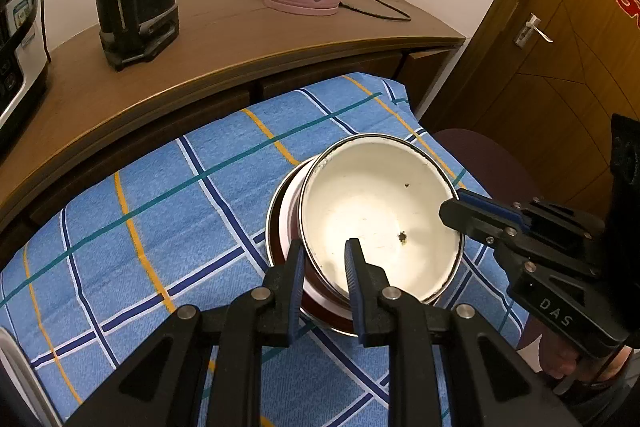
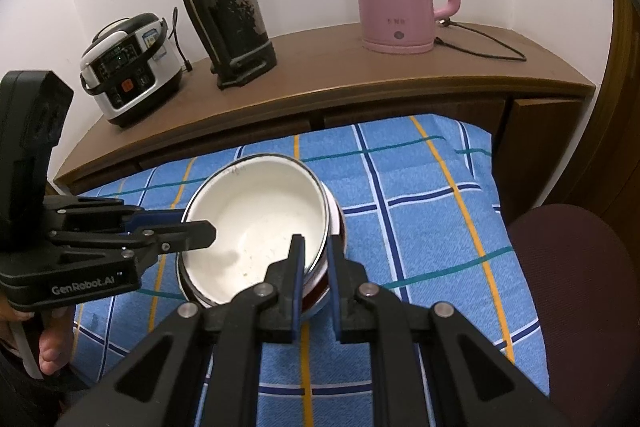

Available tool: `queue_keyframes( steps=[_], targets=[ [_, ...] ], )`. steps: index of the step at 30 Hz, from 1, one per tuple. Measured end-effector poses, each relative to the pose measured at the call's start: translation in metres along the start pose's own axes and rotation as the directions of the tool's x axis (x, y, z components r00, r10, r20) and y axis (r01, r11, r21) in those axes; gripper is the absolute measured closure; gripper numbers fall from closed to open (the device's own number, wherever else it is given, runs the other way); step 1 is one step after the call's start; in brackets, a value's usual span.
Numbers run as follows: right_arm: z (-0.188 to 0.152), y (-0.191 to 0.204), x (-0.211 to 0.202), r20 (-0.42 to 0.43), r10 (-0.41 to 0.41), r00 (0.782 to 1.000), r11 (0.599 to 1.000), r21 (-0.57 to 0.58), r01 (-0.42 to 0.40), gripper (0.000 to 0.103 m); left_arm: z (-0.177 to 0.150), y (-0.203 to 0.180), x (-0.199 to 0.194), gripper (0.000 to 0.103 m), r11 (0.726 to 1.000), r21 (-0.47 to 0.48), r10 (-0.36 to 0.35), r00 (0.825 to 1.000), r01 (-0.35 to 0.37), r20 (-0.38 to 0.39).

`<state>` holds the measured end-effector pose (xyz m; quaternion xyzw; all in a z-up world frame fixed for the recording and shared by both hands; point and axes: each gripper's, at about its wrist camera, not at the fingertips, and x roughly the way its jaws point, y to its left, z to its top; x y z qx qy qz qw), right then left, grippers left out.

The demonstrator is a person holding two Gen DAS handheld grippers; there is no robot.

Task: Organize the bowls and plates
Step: 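Lower the white enamel bowl into the pink bowl with both grippers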

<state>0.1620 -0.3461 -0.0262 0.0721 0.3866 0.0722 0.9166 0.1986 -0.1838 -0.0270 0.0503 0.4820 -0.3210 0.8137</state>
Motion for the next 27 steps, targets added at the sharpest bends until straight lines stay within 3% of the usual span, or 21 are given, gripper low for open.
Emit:
queue_keyframes(
  steps=[27],
  targets=[
    [-0.0008, -0.0050, -0.0005, 0.002, 0.002, 1.000, 1.000, 0.007, -0.002, 0.092, -0.0025, -0.0062, 0.0012, 0.081, 0.999, 0.047, 0.023, 0.999, -0.024, 0.028]
  ],
)
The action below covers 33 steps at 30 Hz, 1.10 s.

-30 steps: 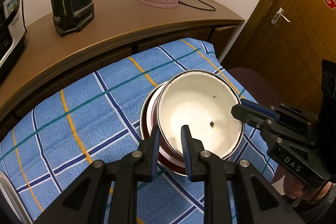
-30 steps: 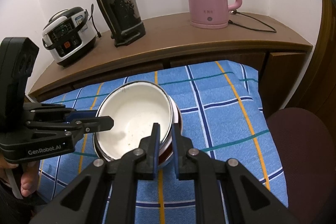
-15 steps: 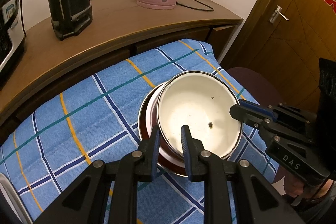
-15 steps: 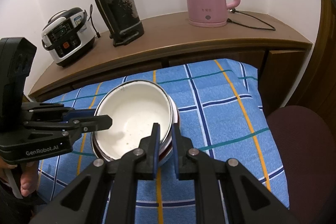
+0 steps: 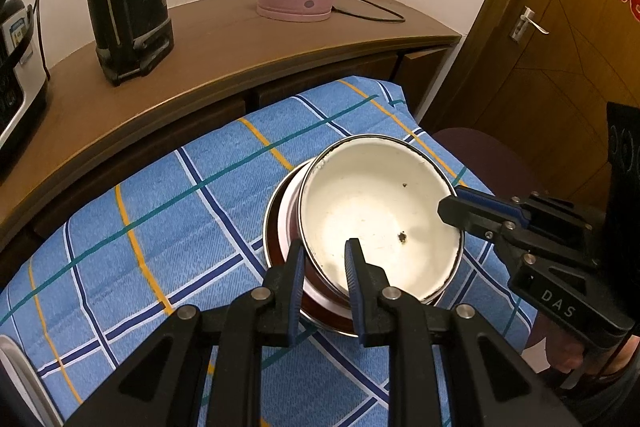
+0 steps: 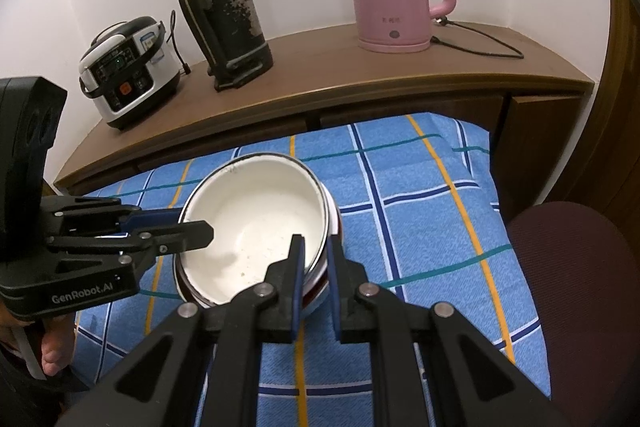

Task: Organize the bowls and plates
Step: 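Lower the white enamel bowl into the pink bowl with both grippers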

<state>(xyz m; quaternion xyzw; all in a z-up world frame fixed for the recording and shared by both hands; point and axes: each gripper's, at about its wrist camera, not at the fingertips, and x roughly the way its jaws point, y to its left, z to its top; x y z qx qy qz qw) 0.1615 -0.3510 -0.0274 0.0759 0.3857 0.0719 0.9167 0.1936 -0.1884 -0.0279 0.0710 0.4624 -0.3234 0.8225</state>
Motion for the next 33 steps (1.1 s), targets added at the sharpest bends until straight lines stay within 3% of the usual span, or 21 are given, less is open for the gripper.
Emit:
queue_keyframes(
  steps=[15, 23, 33],
  targets=[
    [-0.0005, 0.0022, 0.0000, 0.004, -0.008, 1.000, 1.000, -0.022, 0.008, 0.091, -0.0004, -0.0010, 0.0001, 0.081, 1.000, 0.007, 0.003, 1.000, -0.003, 0.002],
    [-0.0013, 0.0019, 0.0002, 0.006, -0.011, 1.000, 1.000, -0.027, 0.011, 0.091, -0.0020, -0.0096, 0.0010, 0.081, 0.996, 0.063, 0.058, 0.998, -0.059, 0.017],
    [-0.0022, 0.0029, 0.0013, 0.005, -0.024, 1.000, 0.999, -0.035, 0.024, 0.091, -0.0023, -0.0090, 0.0008, 0.081, 0.997, 0.065, 0.050, 0.999, -0.051, 0.020]
  ],
)
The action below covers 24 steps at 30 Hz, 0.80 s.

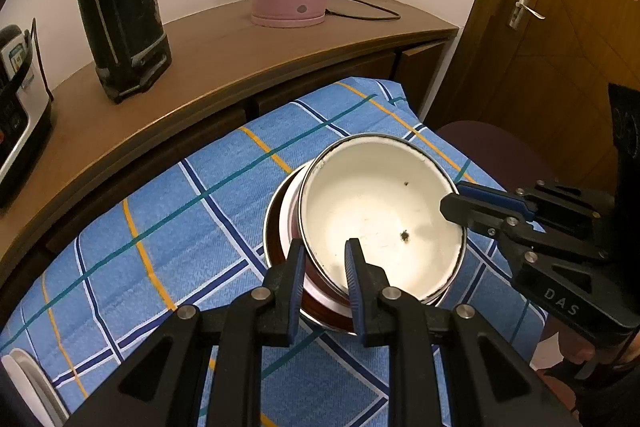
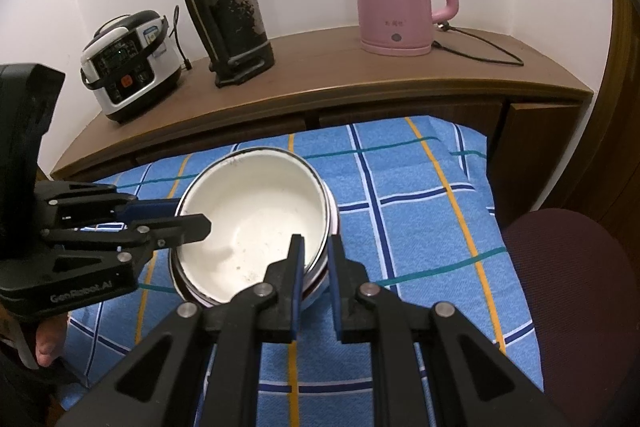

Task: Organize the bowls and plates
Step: 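Lower the white enamel bowl into the pink bowl with both grippers, then open both grippers to release the white enamel bowl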

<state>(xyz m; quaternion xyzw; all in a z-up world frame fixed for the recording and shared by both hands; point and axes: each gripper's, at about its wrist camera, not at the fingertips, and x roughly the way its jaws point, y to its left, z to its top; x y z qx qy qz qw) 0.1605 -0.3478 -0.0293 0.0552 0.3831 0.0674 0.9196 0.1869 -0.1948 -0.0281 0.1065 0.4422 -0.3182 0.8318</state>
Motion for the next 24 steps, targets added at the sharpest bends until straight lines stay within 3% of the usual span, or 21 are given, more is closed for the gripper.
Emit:
queue_keyframes(
  steps=[17, 20, 21, 22, 23, 24],
  targets=[
    [-0.002, -0.001, 0.003, -0.004, 0.004, 1.000, 1.000, -0.008, -0.004, 0.090, 0.000, 0.000, 0.000, 0.080, 1.000, 0.008, 0.013, 1.000, -0.013, 0.000],
    [-0.003, -0.003, 0.001, 0.007, 0.015, 1.000, 1.000, -0.002, -0.015, 0.086, 0.000, -0.003, -0.007, 0.079, 0.995, 0.038, 0.094, 0.995, -0.095, 0.039],
    [-0.003, -0.003, 0.000, 0.011, 0.008, 1.000, 1.000, -0.002, -0.008, 0.082, 0.001, -0.003, -0.011, 0.076, 0.994, 0.040, 0.098, 0.994, -0.100, 0.056],
    [-0.003, -0.004, -0.002, 0.020, -0.007, 1.000, 1.000, -0.004, 0.007, 0.081, 0.002, 0.000, -0.015, 0.061, 0.996, 0.030, 0.085, 0.994, -0.087, 0.069],
    [-0.002, -0.004, -0.003, 0.026, -0.010, 1.000, 1.000, -0.003, 0.010, 0.081, 0.004, 0.004, -0.018, 0.039, 0.997, 0.011, 0.074, 0.994, -0.075, 0.079],
    [-0.002, -0.005, -0.004, 0.030, -0.007, 1.000, 1.000, 0.001, 0.007, 0.081, 0.004, 0.008, -0.021, 0.031, 0.998, -0.013, 0.069, 0.993, -0.068, 0.094]
  ],
)
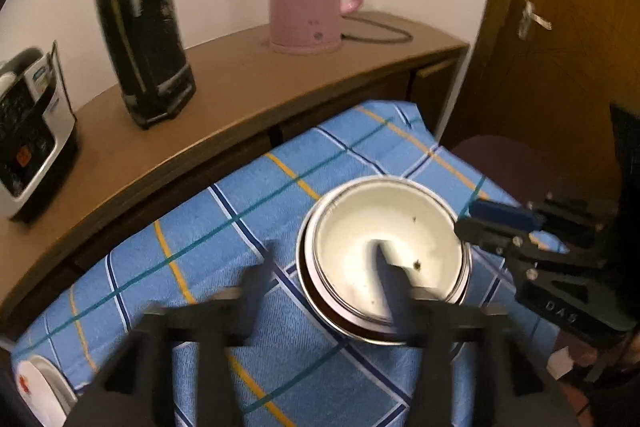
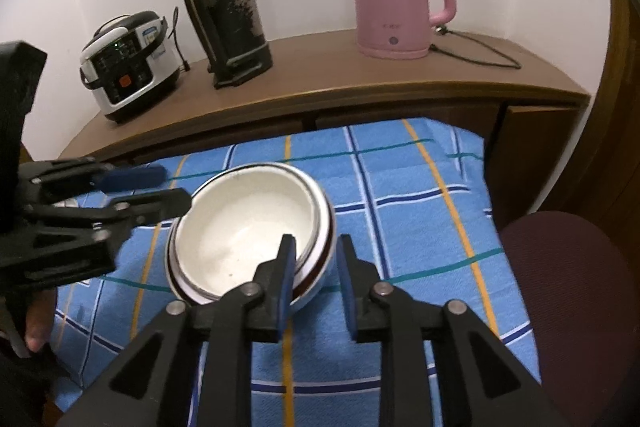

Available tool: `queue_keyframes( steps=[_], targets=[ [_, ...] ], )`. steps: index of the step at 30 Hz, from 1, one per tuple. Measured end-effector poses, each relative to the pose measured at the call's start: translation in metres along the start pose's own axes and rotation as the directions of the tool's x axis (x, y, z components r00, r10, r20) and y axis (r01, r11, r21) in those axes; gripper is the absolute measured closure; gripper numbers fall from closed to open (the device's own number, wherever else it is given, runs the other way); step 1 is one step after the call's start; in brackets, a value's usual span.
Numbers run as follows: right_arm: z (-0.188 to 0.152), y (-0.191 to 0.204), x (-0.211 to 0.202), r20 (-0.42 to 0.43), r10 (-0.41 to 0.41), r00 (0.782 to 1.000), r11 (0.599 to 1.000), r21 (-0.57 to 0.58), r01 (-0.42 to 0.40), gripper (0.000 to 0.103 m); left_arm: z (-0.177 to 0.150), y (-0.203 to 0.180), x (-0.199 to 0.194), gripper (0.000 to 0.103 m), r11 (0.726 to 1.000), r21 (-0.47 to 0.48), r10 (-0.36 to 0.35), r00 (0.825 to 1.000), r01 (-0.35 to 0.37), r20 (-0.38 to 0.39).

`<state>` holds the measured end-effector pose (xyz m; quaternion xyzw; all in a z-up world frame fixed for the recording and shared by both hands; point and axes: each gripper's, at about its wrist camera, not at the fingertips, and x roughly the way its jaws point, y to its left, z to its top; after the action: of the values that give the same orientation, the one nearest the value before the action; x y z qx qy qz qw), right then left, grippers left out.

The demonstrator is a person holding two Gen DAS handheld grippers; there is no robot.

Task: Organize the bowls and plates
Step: 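Open both grippers to release the white enamel bowl, then grasp the rim of the nested bowl stack with both grippers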

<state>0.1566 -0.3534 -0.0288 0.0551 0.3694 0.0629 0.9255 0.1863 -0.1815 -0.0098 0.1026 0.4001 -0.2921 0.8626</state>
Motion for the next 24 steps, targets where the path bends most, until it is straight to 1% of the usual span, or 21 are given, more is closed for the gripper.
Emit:
queue_keyframes(
  steps=[1, 2, 3, 4, 7, 9, 13, 21, 24],
  targets=[
    [0.001, -0.001, -0.001, 0.004, 0.004, 1.000, 1.000, 0.009, -0.004, 0.077, 0.000, 0.003, 0.000, 0.028, 1.000, -0.014, 0.000, 1.000, 0.000, 0.010],
    [0.001, -0.002, -0.001, 0.008, 0.002, 1.000, 1.000, 0.013, -0.002, 0.073, 0.000, 0.005, 0.001, 0.028, 1.000, -0.024, 0.004, 1.000, -0.004, 0.008],
    [0.001, -0.003, -0.002, 0.012, -0.001, 1.000, 1.000, 0.016, 0.001, 0.064, 0.000, 0.007, 0.003, 0.028, 1.000, -0.029, 0.005, 1.000, -0.005, -0.001],
    [0.001, -0.002, -0.002, 0.014, -0.003, 1.000, 1.000, 0.016, 0.003, 0.060, -0.001, 0.008, 0.006, 0.028, 0.999, -0.039, 0.001, 1.000, -0.001, -0.010],
    [0.001, 0.001, 0.000, 0.008, 0.003, 1.000, 1.000, 0.011, -0.003, 0.059, 0.000, 0.011, 0.010, 0.028, 0.998, -0.066, -0.011, 1.000, 0.010, -0.013],
    [0.001, 0.001, 0.000, 0.010, 0.005, 1.000, 1.000, 0.013, -0.005, 0.056, -0.001, 0.010, 0.012, 0.028, 0.997, -0.073, -0.010, 1.000, 0.009, -0.011],
    [0.001, 0.000, 0.000, 0.021, 0.013, 1.000, 0.999, 0.031, -0.013, 0.054, -0.004, 0.006, 0.014, 0.028, 0.997, -0.071, -0.007, 1.000, 0.006, -0.008],
    [-0.007, -0.005, 0.008, 0.022, 0.024, 0.999, 0.997, 0.078, -0.026, 0.053, -0.010, 0.001, 0.025, 0.028, 0.998, -0.070, -0.006, 1.000, 0.004, -0.025],
    [-0.010, -0.005, 0.013, 0.017, 0.040, 0.999, 0.994, 0.098, -0.042, 0.053, -0.012, 0.000, 0.028, 0.028, 0.997, -0.073, -0.015, 0.999, 0.013, -0.030]
  ],
)
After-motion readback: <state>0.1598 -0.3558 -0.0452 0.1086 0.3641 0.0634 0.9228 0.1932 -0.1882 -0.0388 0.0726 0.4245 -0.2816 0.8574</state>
